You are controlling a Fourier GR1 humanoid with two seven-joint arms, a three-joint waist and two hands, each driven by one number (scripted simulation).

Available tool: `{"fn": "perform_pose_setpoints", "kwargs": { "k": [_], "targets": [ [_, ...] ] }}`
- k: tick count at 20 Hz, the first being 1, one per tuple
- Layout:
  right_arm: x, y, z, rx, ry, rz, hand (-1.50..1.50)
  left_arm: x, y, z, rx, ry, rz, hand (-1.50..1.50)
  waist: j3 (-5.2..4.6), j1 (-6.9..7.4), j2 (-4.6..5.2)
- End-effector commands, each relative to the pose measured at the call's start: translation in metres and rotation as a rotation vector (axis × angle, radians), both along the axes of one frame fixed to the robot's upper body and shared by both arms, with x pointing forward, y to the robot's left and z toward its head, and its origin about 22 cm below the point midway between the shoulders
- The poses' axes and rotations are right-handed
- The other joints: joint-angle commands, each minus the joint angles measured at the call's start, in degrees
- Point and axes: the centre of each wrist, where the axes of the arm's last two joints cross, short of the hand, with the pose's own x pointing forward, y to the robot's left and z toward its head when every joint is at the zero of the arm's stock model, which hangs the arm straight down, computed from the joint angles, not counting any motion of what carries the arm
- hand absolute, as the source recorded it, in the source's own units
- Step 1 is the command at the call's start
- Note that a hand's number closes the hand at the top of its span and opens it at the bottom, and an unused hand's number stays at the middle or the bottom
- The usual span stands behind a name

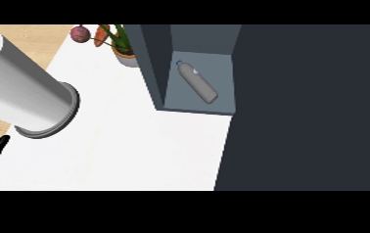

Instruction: Pick up the bottled water, place it into the cabinet and close the cabinet

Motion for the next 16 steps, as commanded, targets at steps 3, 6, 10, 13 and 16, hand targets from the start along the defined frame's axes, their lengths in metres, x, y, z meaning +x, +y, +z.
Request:
{"fn": "perform_pose_setpoints", "kwargs": {
  "k": [3, 6, 10, 13, 16],
  "targets": [
    [-0.006, 0.031, 0.039, -0.045, -0.148, -0.024, 1.5, -0.003, 0.012, 0.006, 0.01, -0.024, -0.017, -1.5, 0.08, 1.14, 0.09],
    [0.004, 0.046, 0.042, -0.008, -0.122, -0.036, 1.5, -0.004, 0.019, 0.009, 0.001, -0.025, -0.01, -1.5, 0.08, 1.42, 0.14],
    [0.022, 0.071, 0.047, 0.009, -0.091, -0.065, 1.5, -0.007, 0.028, 0.01, 0.006, -0.014, -0.017, -1.5, 0.21, 2.35, 0.71],
    [0.033, 0.101, 0.054, -0.03, -0.067, -0.021, 1.5, -0.005, 0.031, 0.016, 0.009, -0.03, -0.042, -1.5, 0.41, 3.38, 1.29],
    [0.044, 0.14, 0.059, -0.11, -0.03, 0.081, 1.5, -0.007, 0.038, 0.016, -0.006, -0.04, -0.066, -1.5, 0.52, 4.57, 1.62]
  ]
}}
